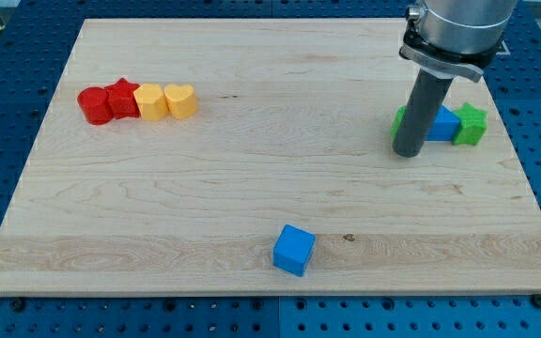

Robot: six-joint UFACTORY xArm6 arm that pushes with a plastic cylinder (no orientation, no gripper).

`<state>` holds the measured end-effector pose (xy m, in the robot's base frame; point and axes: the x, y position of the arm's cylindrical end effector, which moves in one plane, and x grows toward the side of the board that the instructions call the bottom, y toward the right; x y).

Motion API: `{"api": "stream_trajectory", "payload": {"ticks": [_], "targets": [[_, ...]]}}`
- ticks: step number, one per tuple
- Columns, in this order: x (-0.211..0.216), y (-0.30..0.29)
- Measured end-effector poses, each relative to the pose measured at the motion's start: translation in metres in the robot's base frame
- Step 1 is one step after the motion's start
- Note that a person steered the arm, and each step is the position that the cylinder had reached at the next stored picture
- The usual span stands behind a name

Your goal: Push blue cube up towards the top

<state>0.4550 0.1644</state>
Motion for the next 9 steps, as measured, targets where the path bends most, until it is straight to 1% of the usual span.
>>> {"api": "stream_trajectory", "payload": {"ticks": [1,2,3,4,5,6,7,8,9], "targets": [[0.001,0.005],[0.042,-0.003],[0.099,-0.004],[0.137,-0.032],[0.154,-0.087],[0.163,-0.113],[0.164,-0.115],[0.163,-0.156],[0.164,-0.186]]}}
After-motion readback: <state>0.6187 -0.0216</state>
